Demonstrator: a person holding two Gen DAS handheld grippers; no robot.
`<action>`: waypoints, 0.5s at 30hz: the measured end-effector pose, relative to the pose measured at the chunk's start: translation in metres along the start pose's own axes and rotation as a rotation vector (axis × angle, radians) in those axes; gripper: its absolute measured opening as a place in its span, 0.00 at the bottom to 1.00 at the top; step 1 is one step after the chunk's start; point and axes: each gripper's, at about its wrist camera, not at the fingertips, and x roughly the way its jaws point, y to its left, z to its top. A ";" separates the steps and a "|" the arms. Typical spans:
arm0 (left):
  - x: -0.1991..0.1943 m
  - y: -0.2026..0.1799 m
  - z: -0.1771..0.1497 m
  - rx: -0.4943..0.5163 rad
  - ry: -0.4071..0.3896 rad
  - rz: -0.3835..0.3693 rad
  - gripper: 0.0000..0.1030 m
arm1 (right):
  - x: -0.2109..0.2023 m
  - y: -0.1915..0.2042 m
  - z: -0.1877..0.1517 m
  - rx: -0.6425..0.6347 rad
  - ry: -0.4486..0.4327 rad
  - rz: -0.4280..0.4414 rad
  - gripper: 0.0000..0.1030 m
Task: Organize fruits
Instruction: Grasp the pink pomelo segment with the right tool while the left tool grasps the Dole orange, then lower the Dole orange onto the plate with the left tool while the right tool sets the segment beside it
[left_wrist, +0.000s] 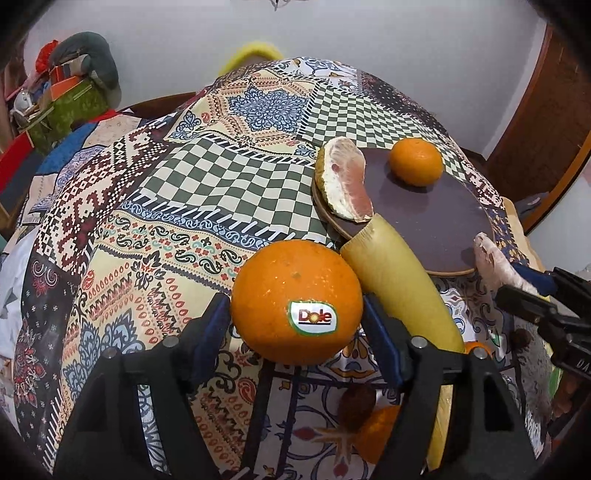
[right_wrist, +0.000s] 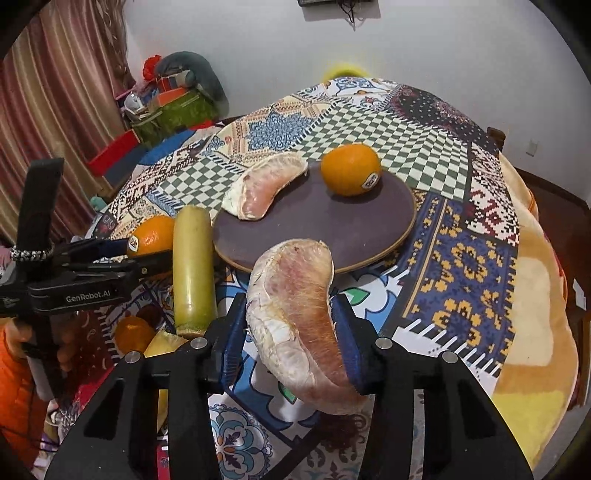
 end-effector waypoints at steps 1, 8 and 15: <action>0.000 0.000 0.000 0.002 -0.004 -0.006 0.67 | 0.000 -0.001 0.001 0.000 -0.003 0.000 0.39; -0.005 0.001 -0.005 -0.014 -0.025 0.003 0.66 | -0.003 -0.004 0.001 0.007 -0.007 -0.004 0.39; -0.024 0.005 -0.008 -0.028 -0.049 0.010 0.66 | -0.016 -0.006 0.001 0.015 -0.033 -0.006 0.39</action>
